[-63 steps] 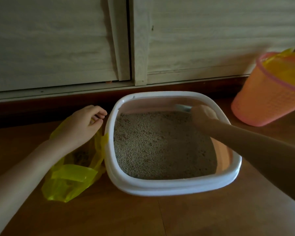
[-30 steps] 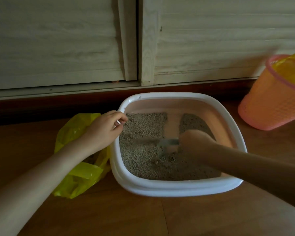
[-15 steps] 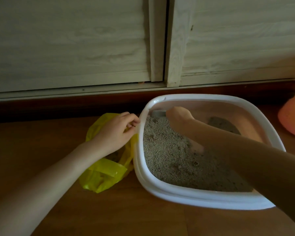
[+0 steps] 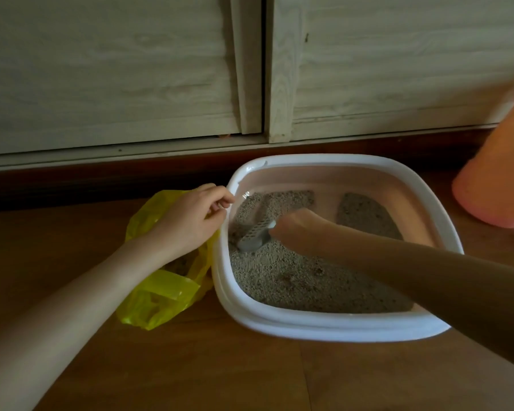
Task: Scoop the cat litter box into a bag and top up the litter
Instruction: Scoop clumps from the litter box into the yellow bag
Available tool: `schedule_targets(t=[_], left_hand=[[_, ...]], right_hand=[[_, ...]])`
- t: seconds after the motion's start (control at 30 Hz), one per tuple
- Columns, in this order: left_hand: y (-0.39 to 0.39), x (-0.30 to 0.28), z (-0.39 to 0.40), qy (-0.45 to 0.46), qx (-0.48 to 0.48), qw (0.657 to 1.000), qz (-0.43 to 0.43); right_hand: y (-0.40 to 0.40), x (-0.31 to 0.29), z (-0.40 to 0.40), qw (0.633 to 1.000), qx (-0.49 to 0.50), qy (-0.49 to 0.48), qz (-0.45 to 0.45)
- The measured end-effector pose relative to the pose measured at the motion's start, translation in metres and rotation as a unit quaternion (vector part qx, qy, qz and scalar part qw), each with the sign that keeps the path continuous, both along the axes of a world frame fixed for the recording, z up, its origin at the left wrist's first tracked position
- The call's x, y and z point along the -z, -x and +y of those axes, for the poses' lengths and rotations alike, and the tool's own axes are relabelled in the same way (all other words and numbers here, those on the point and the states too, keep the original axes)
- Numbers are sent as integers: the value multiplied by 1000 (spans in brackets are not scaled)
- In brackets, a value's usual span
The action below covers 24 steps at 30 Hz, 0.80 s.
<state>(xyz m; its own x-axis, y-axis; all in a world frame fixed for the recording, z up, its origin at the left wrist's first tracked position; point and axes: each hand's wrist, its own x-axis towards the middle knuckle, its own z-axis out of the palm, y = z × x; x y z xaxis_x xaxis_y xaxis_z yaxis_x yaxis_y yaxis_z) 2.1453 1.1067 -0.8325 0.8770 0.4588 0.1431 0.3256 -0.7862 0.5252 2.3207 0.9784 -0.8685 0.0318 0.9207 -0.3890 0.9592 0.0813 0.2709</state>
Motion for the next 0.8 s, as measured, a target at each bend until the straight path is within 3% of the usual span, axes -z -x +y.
schedule_targets(t=[0.3,0.57,0.8], left_hand=[[-9,2,-4,7,30,999,-26],[1,-3,1,2,13,1000,-17],[14,-8,4,-14,-5,1000,-1]], right_hand=[[-27,-25,-37,996,-84,28,-10],[-24,-26,3,989,114,-72,68],[13,-19,30,994,101,-9,51]])
